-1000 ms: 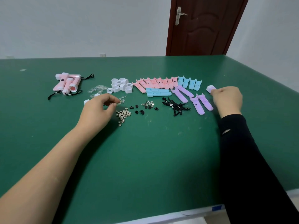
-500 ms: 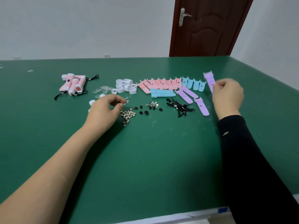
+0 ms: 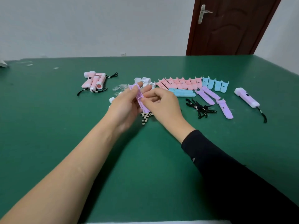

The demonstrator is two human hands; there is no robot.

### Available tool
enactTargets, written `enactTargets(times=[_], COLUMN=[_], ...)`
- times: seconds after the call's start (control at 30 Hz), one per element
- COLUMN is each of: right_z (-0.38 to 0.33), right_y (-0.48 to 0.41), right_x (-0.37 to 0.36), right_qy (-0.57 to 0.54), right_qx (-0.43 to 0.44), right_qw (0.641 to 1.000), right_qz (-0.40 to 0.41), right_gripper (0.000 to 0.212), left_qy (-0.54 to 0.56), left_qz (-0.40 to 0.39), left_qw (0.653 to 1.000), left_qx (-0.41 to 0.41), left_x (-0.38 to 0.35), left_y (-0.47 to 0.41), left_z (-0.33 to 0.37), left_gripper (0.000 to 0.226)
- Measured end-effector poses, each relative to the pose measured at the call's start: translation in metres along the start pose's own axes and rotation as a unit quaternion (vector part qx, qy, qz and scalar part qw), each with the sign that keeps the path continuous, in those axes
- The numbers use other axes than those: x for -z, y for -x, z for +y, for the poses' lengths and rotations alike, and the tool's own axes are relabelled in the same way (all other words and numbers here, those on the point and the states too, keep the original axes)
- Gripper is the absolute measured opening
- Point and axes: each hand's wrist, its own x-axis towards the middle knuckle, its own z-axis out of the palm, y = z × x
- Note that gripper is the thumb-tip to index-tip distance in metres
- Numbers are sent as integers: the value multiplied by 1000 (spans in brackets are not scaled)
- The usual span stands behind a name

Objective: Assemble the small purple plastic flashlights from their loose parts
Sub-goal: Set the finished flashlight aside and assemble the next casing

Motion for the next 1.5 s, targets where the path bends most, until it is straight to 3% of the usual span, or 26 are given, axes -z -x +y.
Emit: enactTargets(times=[0.07,0.13,0.23,0.3,0.4,0.6,0.93,1.0,1.1,1.2,1.33,1.5], right_z=[3,9,22,27,31,33,42,41,32,18,8,8], right_y=[-1,-5,-18,-29,-40,-53,-58,-57,-57,-52,-37,-19], right_x=[-2,4,19,23,14,-1,-11,-8,1,14,36,44], right_qy=[8,85,324,391,425,411,434,389,206,4,-266,-366], right_qx=[23,69,145,160,156,97,103,84,12,-75,-161,-190], right_qw=[999,994,935,906,892,899,885,909,974,993,939,896], right_qz=[-22,-16,-3,-10,-21,-116,-130,-119,-91,-95,-146,-168], right_gripper=[8,13,24,27,29,23,16,12,10,10,3,8], left_qy=[59,99,102,103,108,126,101,79,44,-21,-117,-210], left_qz=[31,77,125,147,156,136,108,100,106,102,60,13], left_qw=[998,992,986,983,981,980,986,988,991,994,991,978], left_qx=[11,20,39,47,46,70,79,86,72,26,-11,5], left_x=[3,11,26,35,44,50,46,46,43,34,18,-3], left_y=[-3,-9,-15,-18,-21,-26,-28,-28,-26,-23,-11,4], left_z=[1,4,8,7,7,3,1,1,1,0,3,-4], left_gripper=[28,26,25,21,14,17,25,39,28,32,40,26])
